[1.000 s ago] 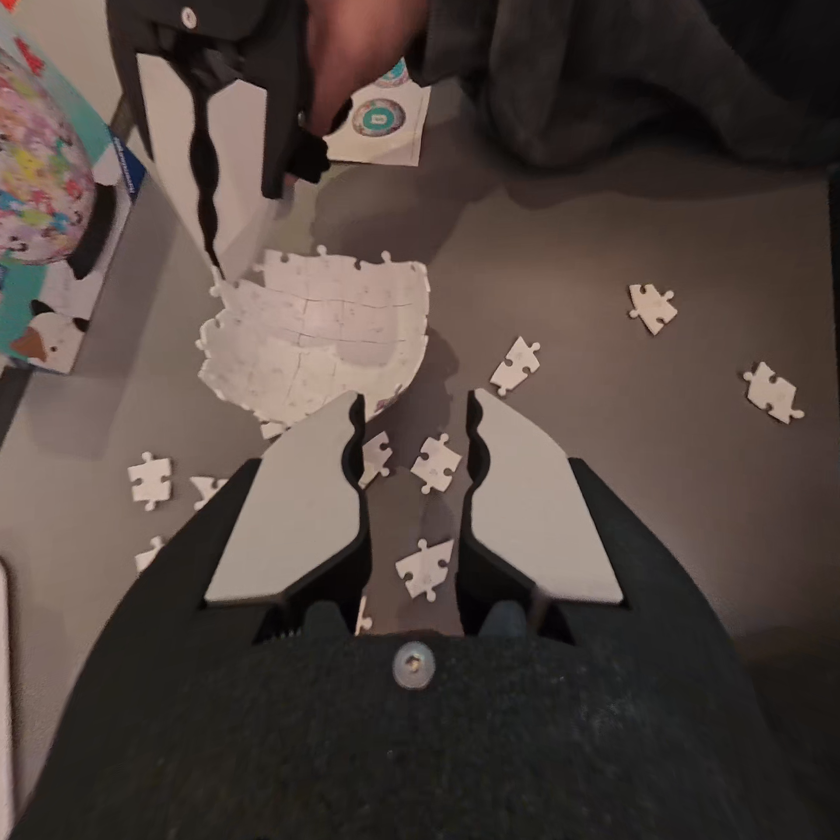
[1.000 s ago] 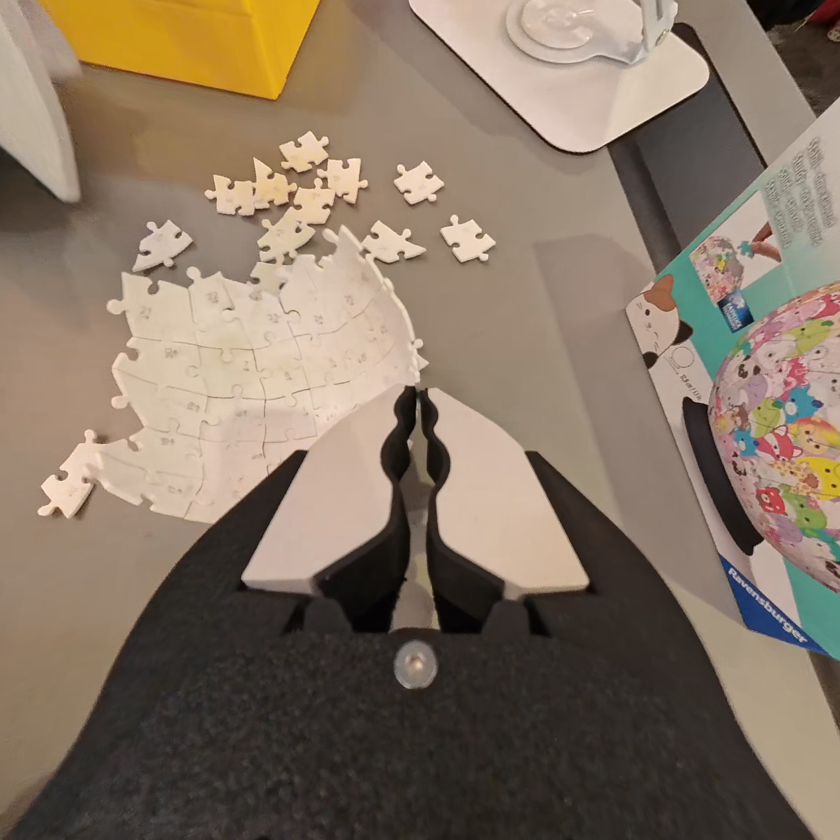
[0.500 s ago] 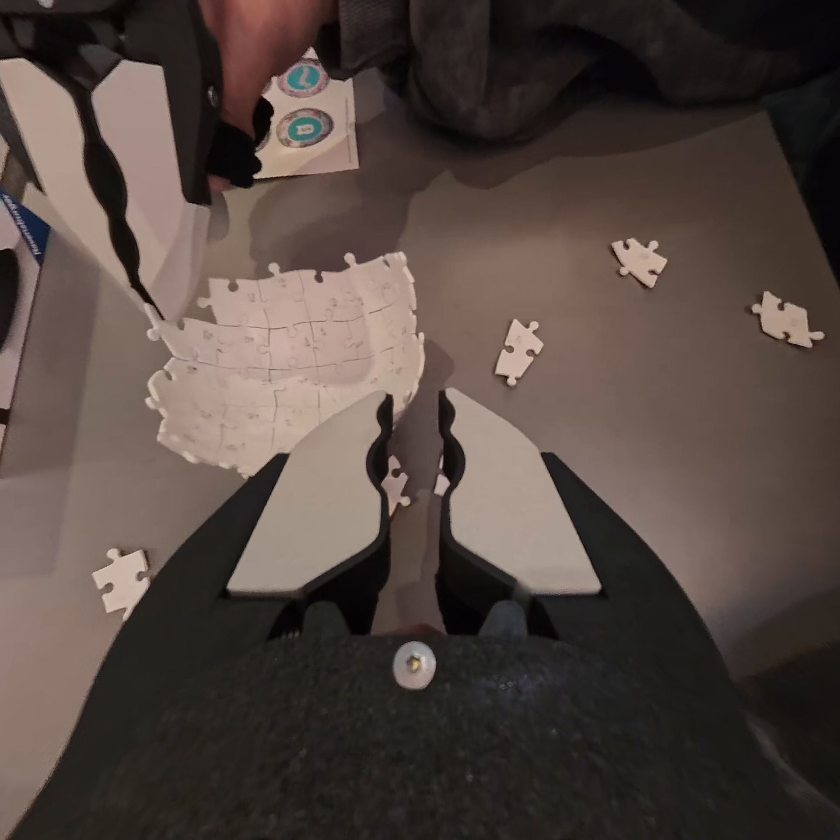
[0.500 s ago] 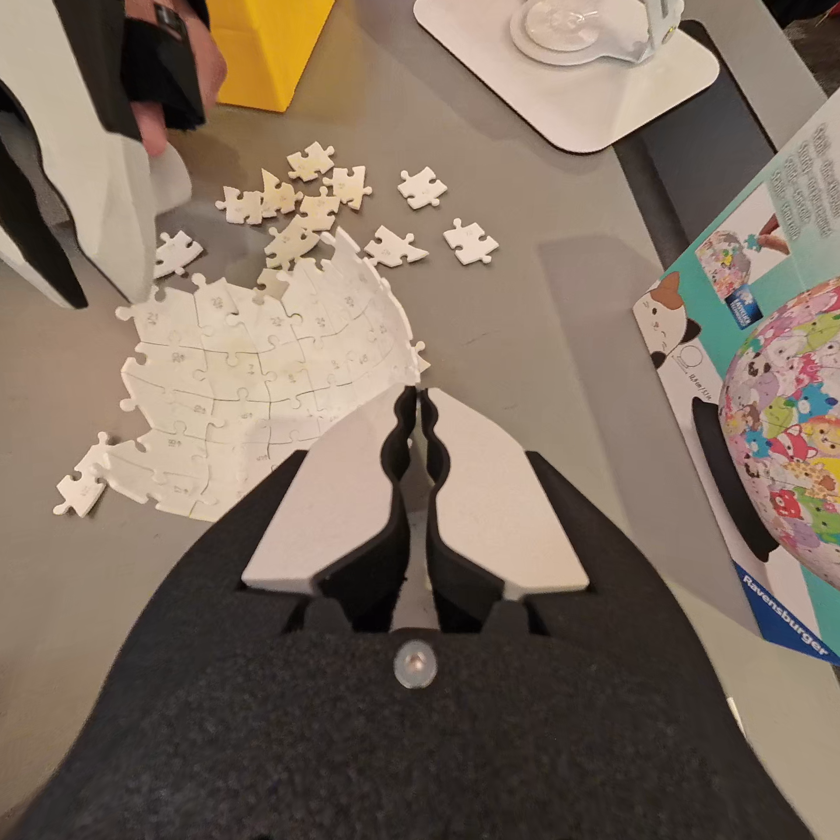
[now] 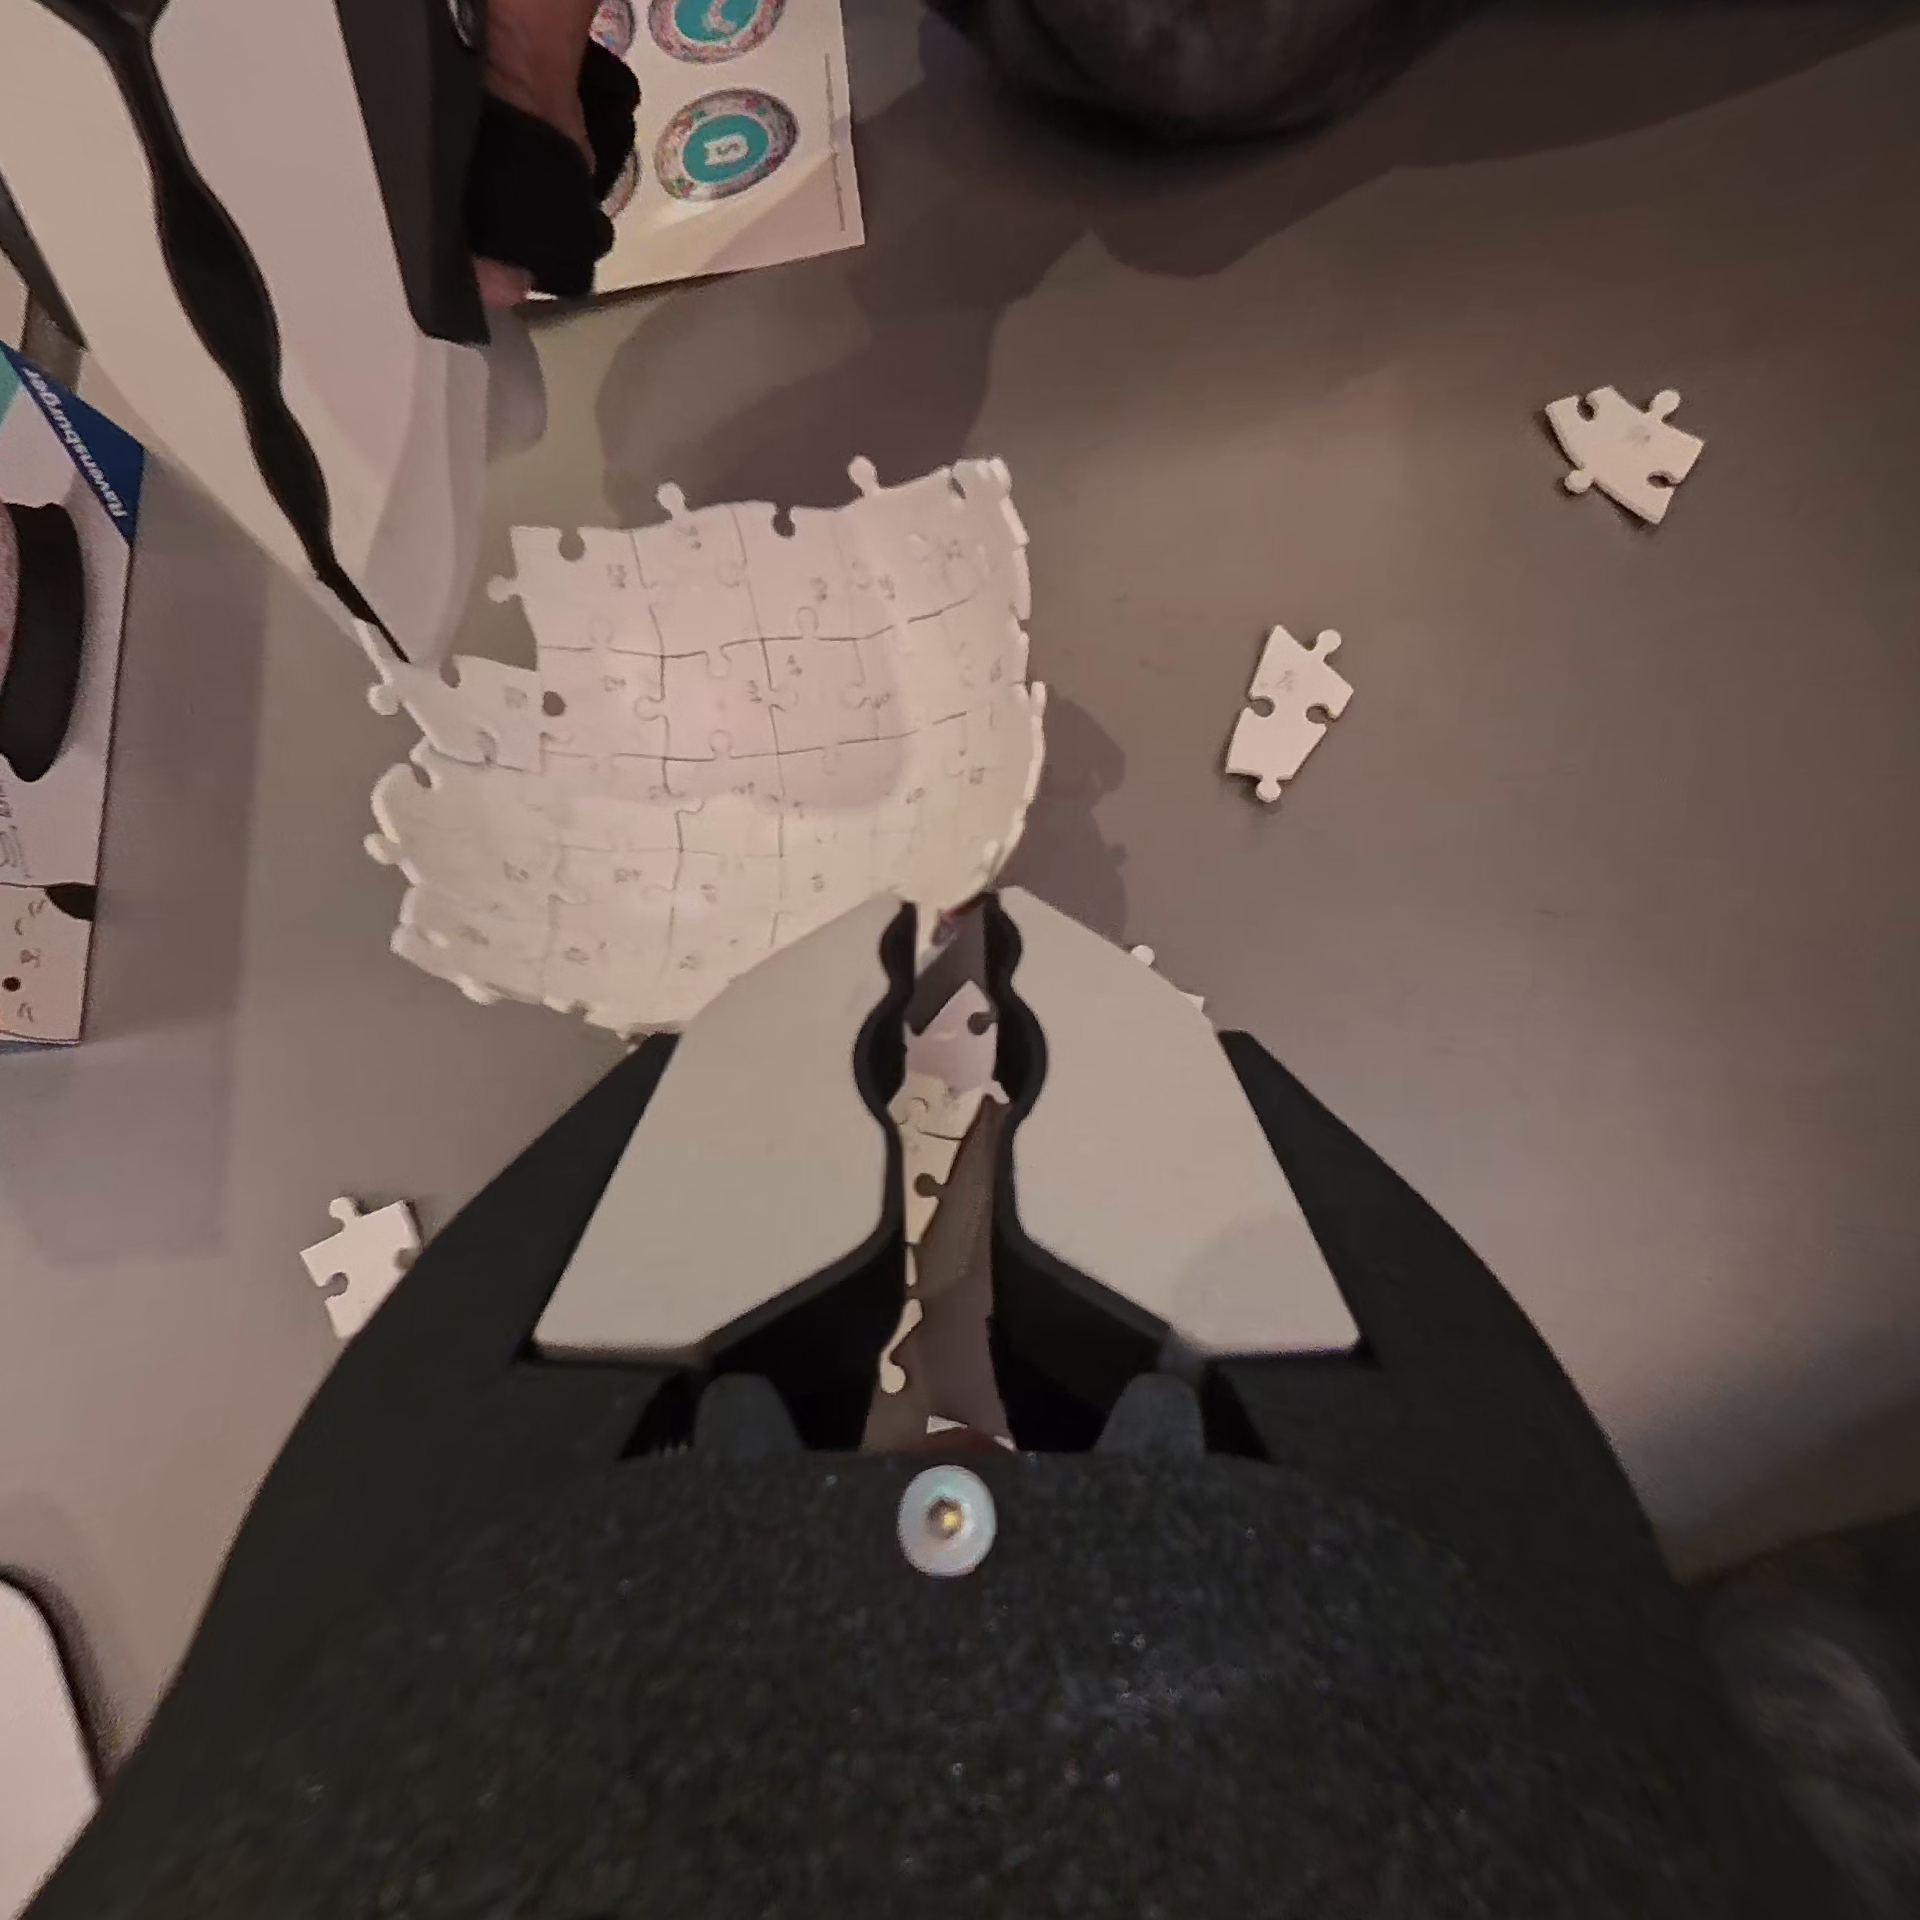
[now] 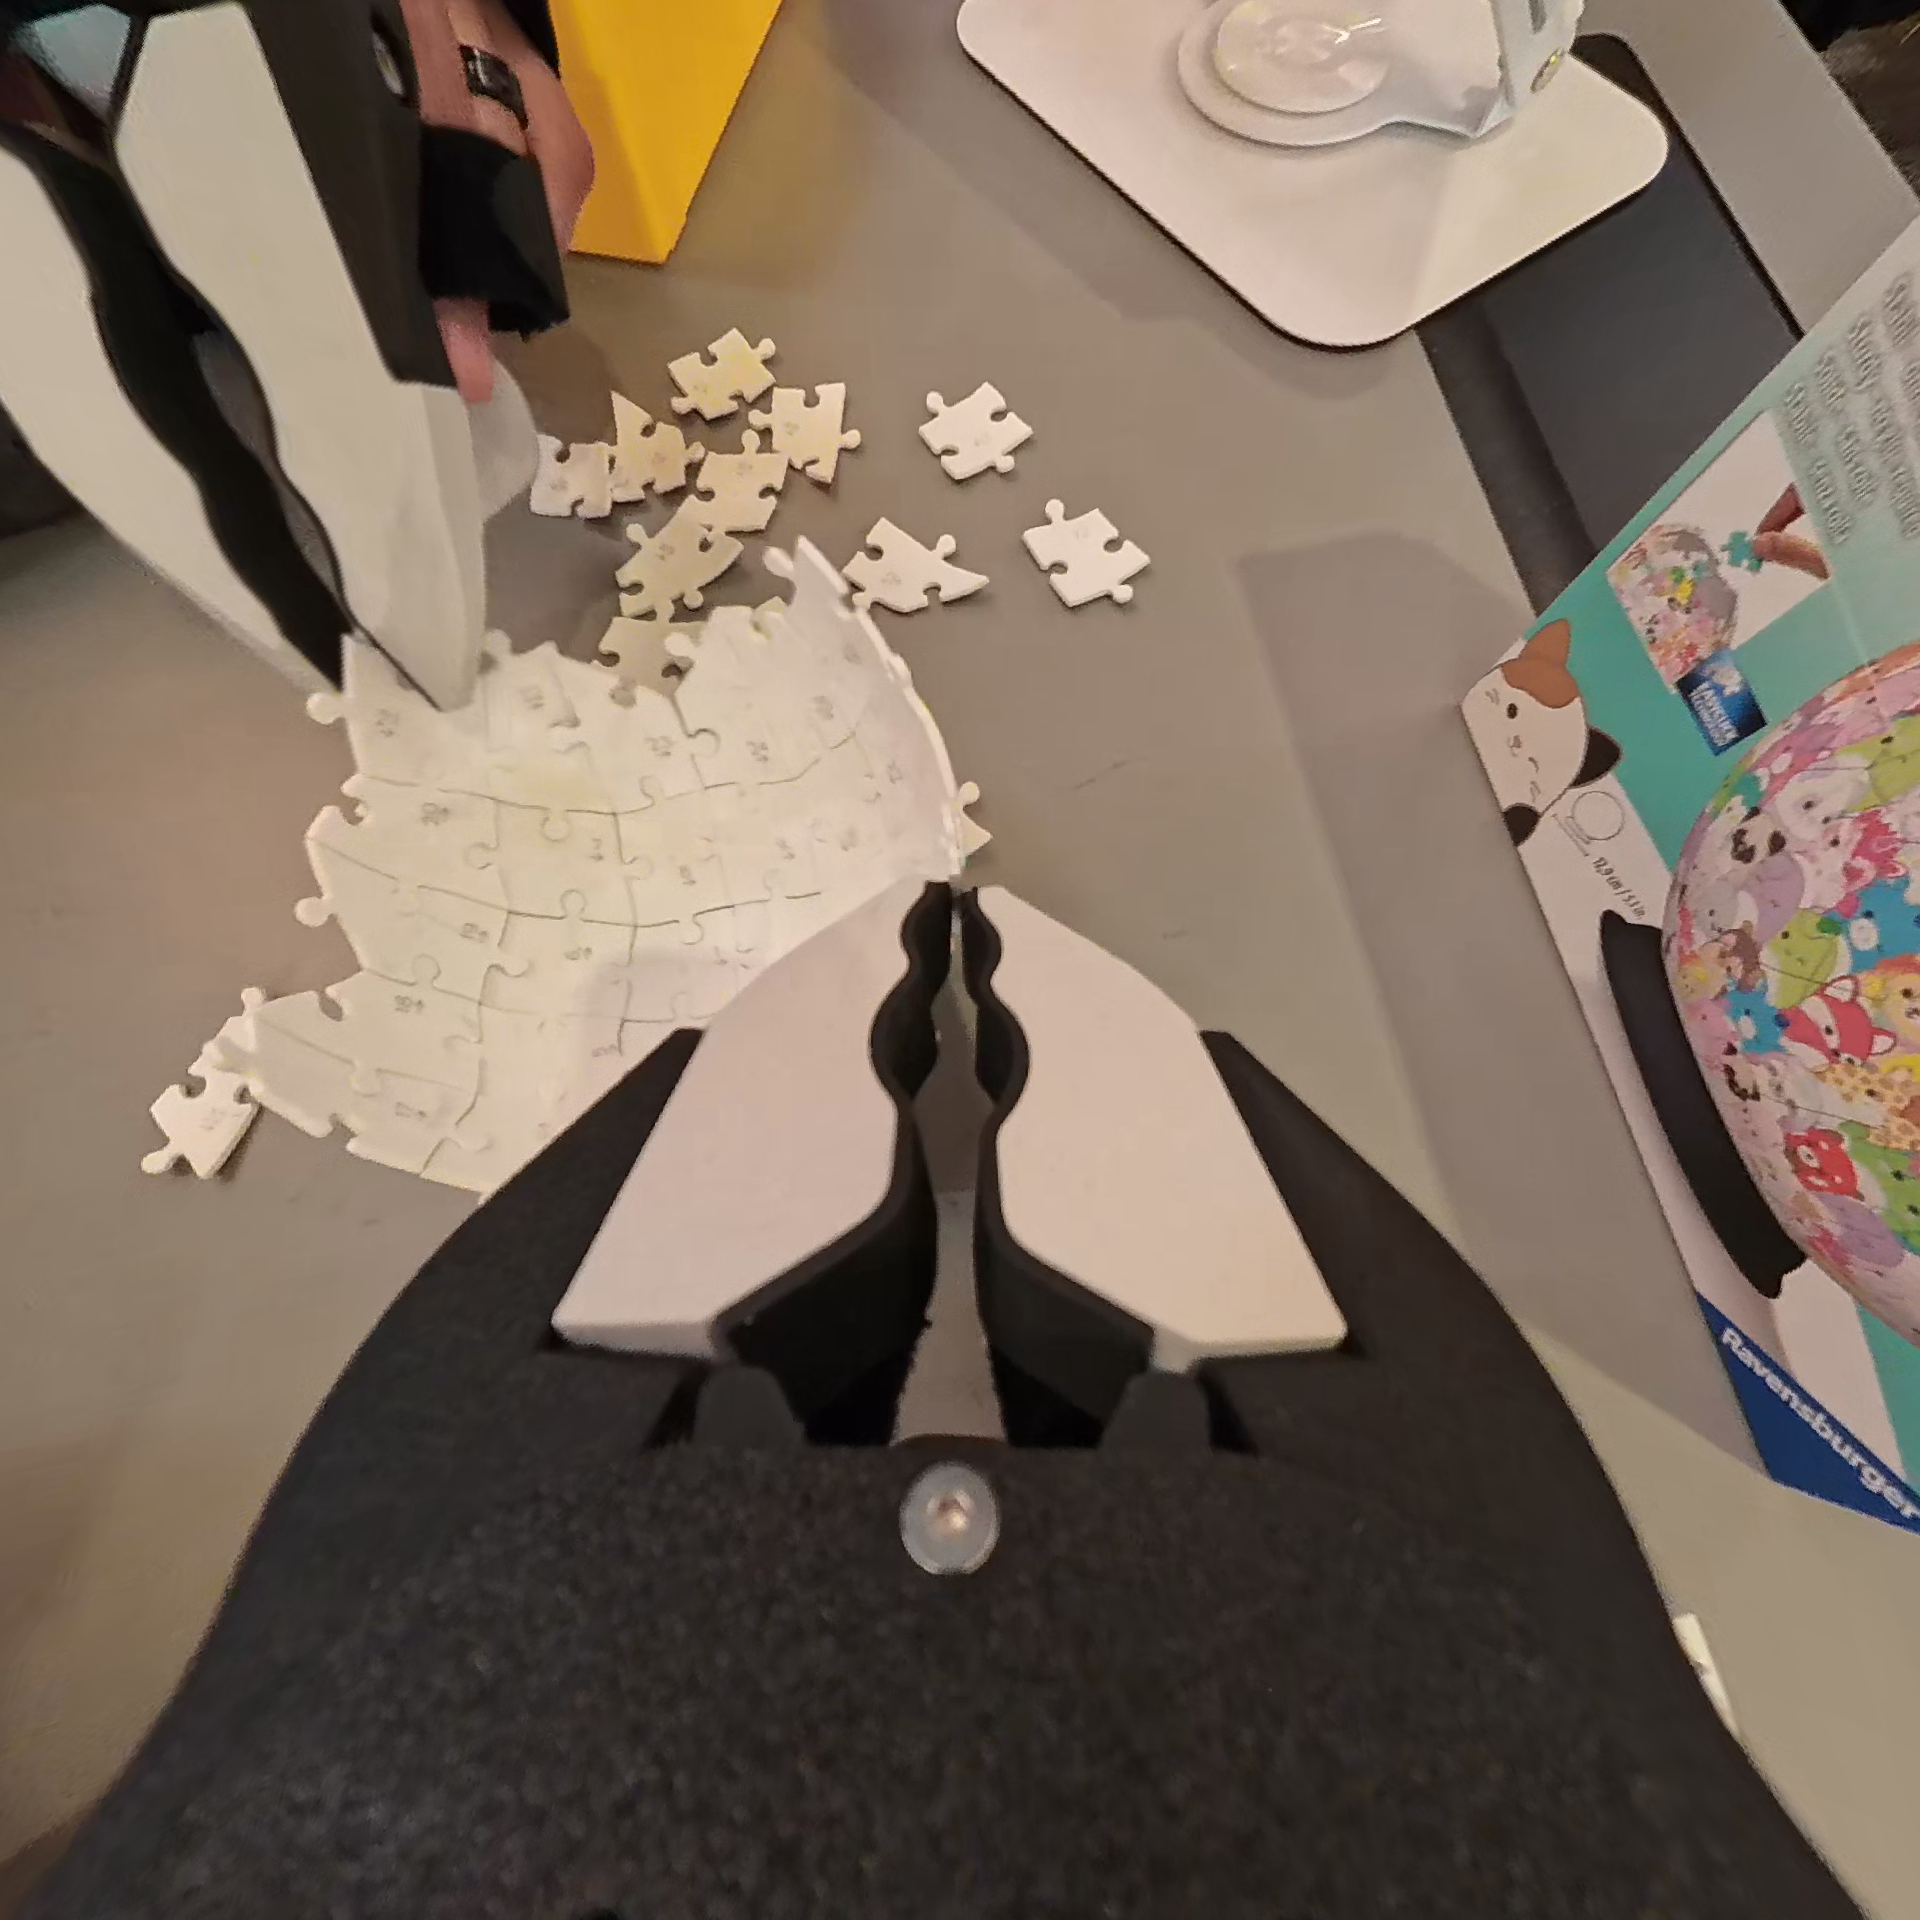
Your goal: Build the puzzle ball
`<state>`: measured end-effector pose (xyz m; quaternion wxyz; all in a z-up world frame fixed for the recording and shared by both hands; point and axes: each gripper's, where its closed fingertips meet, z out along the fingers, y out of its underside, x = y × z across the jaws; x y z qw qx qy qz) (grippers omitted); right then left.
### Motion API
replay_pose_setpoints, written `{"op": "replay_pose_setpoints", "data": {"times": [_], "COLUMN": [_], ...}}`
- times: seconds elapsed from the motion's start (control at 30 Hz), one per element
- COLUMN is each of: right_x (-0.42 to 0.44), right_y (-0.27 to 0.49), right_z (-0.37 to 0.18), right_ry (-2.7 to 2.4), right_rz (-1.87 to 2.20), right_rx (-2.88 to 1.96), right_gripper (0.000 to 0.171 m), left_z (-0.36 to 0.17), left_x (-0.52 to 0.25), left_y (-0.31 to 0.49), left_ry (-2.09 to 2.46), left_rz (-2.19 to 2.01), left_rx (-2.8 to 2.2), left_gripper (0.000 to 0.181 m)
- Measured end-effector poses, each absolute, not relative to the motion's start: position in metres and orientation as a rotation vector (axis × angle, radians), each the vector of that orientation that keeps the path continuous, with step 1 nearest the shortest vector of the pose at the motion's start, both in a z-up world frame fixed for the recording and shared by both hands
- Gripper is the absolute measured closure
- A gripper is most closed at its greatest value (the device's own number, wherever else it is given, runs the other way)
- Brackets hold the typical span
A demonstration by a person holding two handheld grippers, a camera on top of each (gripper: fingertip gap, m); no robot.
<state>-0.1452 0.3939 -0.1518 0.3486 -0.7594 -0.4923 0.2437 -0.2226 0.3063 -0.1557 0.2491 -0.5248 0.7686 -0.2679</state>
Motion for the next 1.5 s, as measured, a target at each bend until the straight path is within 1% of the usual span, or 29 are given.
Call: {"op": "replay_pose_setpoints", "data": {"times": [0.3,0.57,0.9,1.17,1.5], "right_x": [-0.145,-0.141,-0.178,-0.191,-0.198], "right_y": [0.388,0.375,0.386,0.374,0.362], "right_z": [-0.138,-0.129,-0.14,-0.15,-0.169], "right_ry": [-1.257,-1.324,-1.566,-1.703,-1.766], "right_rz": [0.719,0.736,0.832,0.888,0.994], "right_rx": [-1.948,-1.984,-2.043,-2.06,-2.096], "right_gripper": [0.169,0.169,0.169,0.169,0.169], "left_z": [-0.154,-0.137,-0.126,-0.106,-0.107], "left_x": [-0.22,-0.214,-0.214,-0.22,-0.216], "left_y": [0.301,0.287,0.274,0.264,0.261], "left_ry": [2.11,2.072,1.995,1.945,1.932], "left_rz": [-0.798,-0.946,-1.247,-1.506,-1.617], "left_rx": [-1.5,-1.499,-1.482,-1.384,-1.36], "left_gripper": [0.174,0.178,0.18,0.179,0.18]}}
